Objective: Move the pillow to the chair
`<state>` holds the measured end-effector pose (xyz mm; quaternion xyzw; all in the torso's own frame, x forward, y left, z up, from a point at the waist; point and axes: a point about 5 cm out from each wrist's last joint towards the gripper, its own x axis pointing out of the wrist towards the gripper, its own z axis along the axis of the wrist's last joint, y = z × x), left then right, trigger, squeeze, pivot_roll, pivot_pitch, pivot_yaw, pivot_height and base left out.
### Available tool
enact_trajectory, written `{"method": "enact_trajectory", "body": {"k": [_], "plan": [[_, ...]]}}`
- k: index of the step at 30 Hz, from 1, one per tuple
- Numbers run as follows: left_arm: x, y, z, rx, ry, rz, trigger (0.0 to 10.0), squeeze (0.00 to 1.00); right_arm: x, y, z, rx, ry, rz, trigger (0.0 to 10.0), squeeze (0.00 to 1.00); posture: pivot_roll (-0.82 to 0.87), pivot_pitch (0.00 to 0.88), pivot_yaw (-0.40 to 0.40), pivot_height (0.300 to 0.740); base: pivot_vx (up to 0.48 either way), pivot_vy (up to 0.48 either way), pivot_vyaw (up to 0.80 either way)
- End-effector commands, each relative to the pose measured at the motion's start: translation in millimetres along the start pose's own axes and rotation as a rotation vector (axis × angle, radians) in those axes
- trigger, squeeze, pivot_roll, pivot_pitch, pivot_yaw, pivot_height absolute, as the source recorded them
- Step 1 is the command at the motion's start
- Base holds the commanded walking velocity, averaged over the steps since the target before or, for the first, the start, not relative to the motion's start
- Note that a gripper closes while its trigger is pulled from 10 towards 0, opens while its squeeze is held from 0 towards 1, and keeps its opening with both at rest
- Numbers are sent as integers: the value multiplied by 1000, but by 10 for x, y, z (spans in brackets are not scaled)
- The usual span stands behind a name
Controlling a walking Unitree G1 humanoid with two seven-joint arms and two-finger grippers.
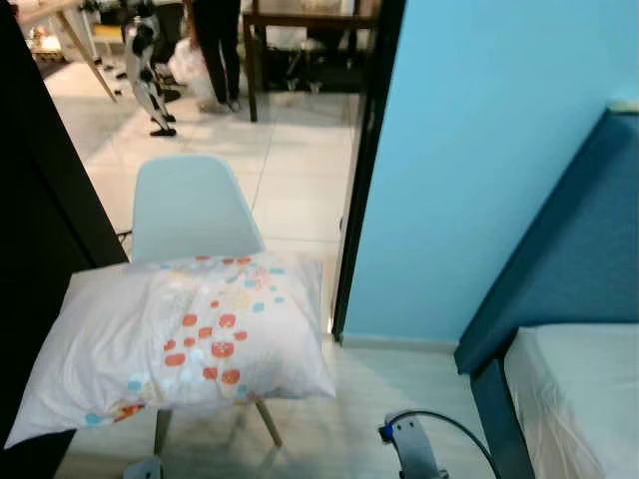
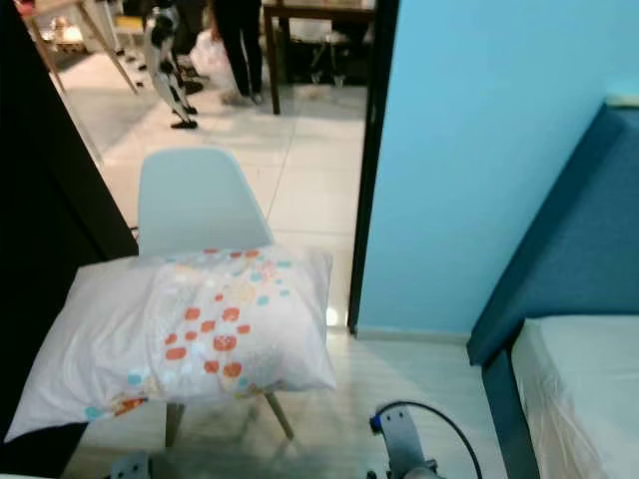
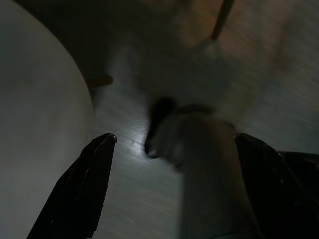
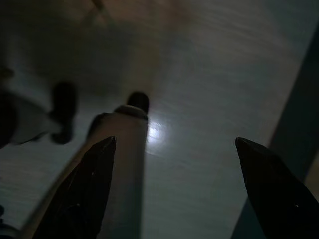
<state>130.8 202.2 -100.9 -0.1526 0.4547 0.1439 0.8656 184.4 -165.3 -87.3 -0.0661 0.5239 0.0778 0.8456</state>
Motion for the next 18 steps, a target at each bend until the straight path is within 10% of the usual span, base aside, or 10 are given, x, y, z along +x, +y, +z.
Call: {"method": "enact_trajectory", "body": {"k": [1, 8, 18], "plan": [[-15, 36, -46, 12, 16, 4, 10000, 0, 3, 35, -20, -5, 4, 8, 10000, 0, 59, 57, -67, 740, -296, 0, 0], [-11, 30, -33, 15, 15, -1, 10000, 0, 3, 41, -36, 2, 9, 9, 10000, 0, 57, 61, -64, 740, -296, 0, 0], [1, -7, 7, -20, -4, -19, 10000, 0, 2, 30, -40, -2, 18, 8, 10000, 0, 58, 58, -65, 740, -147, 0, -738]]}}
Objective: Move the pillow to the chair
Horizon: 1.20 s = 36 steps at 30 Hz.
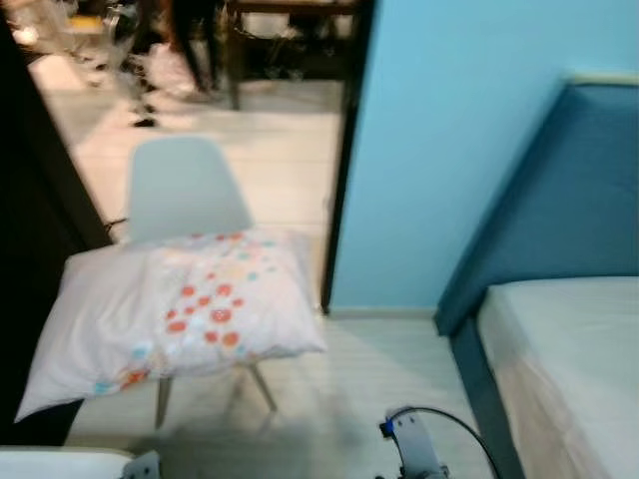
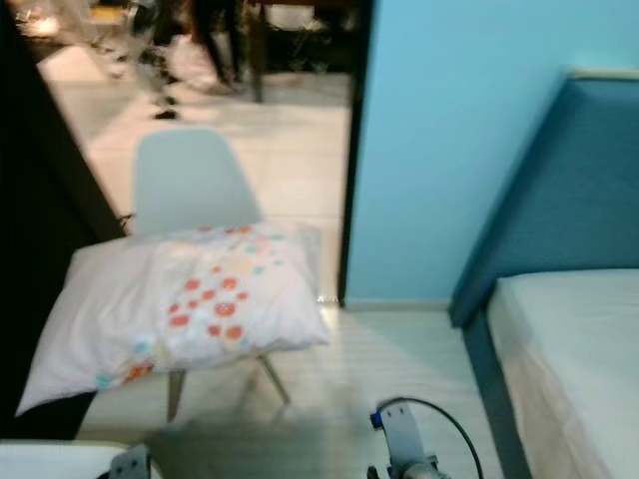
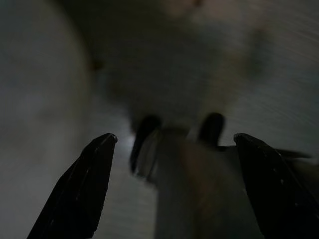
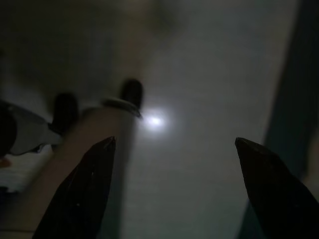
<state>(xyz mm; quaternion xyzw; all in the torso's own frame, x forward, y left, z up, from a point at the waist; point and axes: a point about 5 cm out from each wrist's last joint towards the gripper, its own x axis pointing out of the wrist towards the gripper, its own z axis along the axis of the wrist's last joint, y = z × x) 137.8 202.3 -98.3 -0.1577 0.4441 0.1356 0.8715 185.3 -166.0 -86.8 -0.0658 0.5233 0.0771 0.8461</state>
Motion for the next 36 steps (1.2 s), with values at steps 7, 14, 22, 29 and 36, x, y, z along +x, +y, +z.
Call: {"method": "enact_trajectory", "body": {"k": [7, 14, 22, 29, 36], "plan": [[-6, 15, -12, -12, -1, -2, 10000, 0, 3, 28, -36, -18, 25, 4, 10000, 0, 56, 56, -68, 740, 0, 0, -740], [-7, -8, -25, -9, 2, -13, 10000, 0, 1, 2, -21, -31, 26, -14, 10000, 0, 50, 52, -70, 740, 0, 0, -738], [-15, -42, -93, 30, 41, -45, 10000, 0, -3, -38, -4, -45, 27, -33, 10000, 0, 48, 39, -78, 740, 0, 0, -733], [-26, -91, -163, 113, 76, -84, 10000, 0, -2, -38, 13, -65, 27, -24, 10000, 0, 52, 29, -81, 740, 0, 0, -729], [-25, -110, -165, 148, 81, -99, 10000, 0, 0, -2, -14, -92, 44, 0, 10000, 0, 54, 29, -77, 740, 0, 0, -729]]}}
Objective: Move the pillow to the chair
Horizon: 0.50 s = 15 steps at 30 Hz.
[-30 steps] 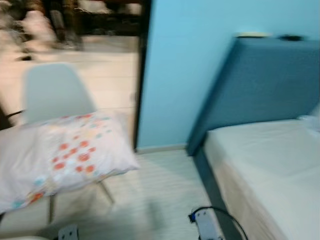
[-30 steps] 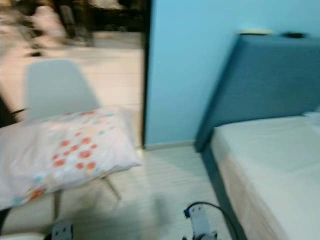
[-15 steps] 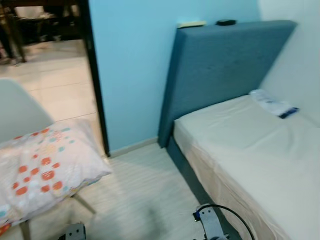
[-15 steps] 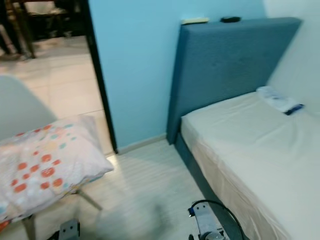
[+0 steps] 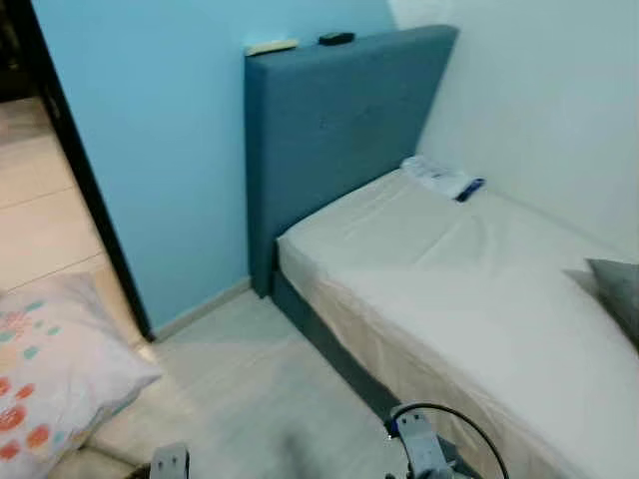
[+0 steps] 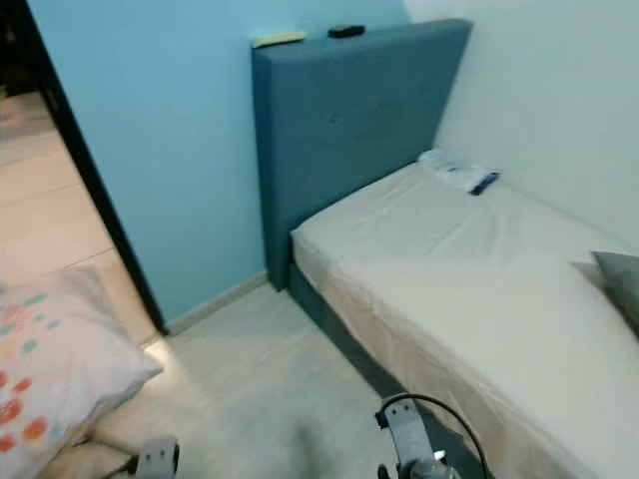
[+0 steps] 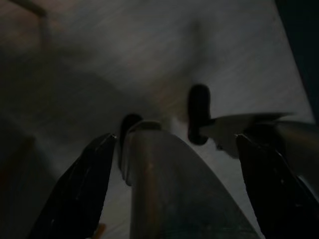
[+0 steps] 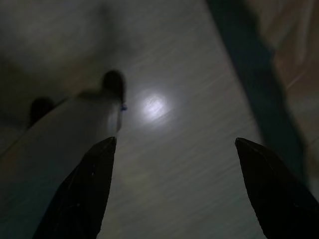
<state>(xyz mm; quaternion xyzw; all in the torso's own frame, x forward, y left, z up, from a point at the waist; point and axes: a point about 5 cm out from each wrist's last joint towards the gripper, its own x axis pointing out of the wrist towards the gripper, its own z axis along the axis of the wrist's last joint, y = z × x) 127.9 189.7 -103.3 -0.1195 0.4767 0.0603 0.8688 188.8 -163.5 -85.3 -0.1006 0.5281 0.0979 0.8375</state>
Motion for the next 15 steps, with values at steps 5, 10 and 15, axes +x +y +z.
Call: {"method": "enact_trajectory", "body": {"k": [5, 10, 15], "plan": [[8, -48, -7, 8, 5, -15, 10000, 0, -2, 5, -84, -16, 33, 4, 10000, 0, 56, 33, -77, 740, 0, 0, -729], [11, -60, -1, 3, 0, -17, 10000, 0, -1, 21, -120, -22, 44, 7, 10000, 0, 57, 41, -77, 740, 0, 0, -730], [14, -72, 6, 1, -3, -21, 10000, 0, -2, 16, -128, -24, 46, 6, 10000, 0, 56, 43, -77, 740, 0, 0, -730]]}}
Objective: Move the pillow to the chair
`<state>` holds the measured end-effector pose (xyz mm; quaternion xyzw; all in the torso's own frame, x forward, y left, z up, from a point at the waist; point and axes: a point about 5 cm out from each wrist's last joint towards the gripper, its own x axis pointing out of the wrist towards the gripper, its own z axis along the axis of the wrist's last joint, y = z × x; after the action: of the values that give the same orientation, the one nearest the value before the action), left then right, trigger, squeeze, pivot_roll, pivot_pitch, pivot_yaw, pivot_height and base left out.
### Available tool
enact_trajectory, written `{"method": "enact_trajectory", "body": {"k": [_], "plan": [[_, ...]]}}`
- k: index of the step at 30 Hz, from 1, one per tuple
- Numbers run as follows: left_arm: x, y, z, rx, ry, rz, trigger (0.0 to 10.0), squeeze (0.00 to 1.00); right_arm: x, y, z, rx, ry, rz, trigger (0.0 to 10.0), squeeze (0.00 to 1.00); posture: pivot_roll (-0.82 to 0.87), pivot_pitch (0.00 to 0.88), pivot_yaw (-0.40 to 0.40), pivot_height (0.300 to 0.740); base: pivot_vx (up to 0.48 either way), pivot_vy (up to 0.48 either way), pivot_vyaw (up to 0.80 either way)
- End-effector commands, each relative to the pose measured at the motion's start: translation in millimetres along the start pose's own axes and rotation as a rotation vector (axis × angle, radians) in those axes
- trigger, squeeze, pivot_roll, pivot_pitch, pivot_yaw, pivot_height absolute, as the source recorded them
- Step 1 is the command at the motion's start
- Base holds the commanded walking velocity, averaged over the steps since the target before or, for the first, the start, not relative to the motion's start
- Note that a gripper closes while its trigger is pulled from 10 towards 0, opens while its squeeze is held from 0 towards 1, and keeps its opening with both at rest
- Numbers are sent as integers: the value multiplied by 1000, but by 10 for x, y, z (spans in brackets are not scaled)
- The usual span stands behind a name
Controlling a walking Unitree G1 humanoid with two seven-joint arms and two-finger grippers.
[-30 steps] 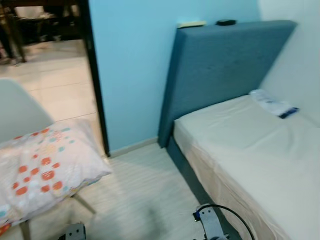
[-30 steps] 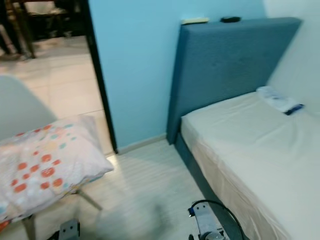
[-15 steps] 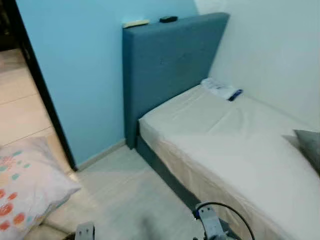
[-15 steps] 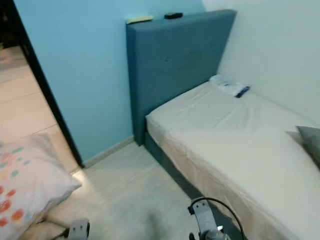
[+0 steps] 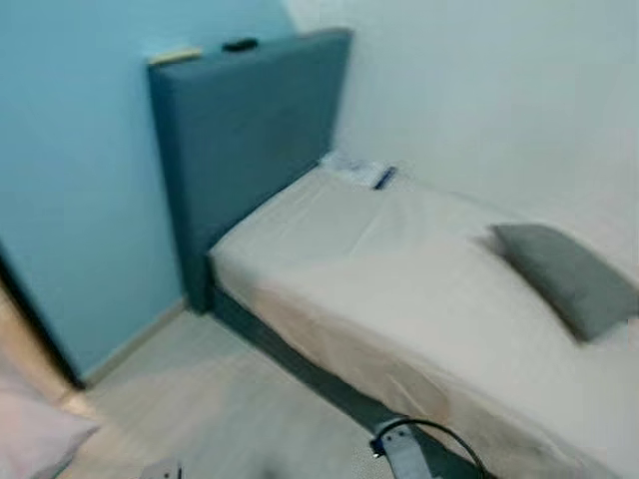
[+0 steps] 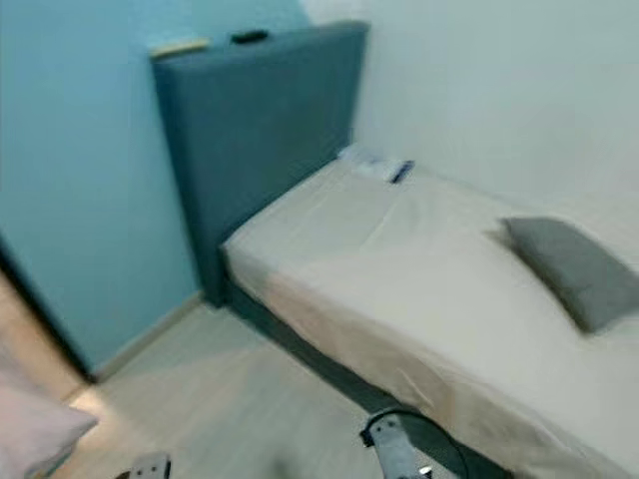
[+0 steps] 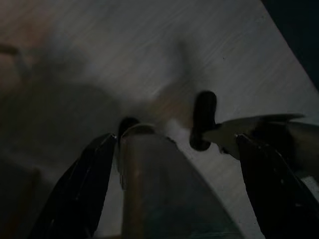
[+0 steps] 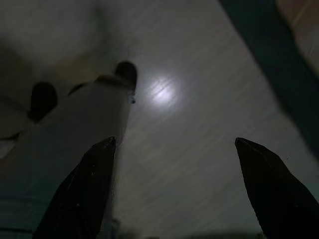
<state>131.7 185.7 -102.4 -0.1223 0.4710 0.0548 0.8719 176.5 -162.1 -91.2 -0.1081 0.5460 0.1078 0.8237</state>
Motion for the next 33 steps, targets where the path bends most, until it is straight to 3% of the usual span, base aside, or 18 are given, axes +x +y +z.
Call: {"method": "enact_trajectory", "body": {"k": [1, 33], "plan": [[2, -26, -18, 0, 8, -8, 10000, 0, -4, -37, -3, -2, 3, -9, 10000, 0, 54, 44, -77, 740, 0, 0, -725], [19, -73, 24, -20, -4, -31, 10000, 0, -10, -82, 47, -32, -9, -21, 10000, 0, 51, 25, -103, 740, 0, 0, -727]]}}
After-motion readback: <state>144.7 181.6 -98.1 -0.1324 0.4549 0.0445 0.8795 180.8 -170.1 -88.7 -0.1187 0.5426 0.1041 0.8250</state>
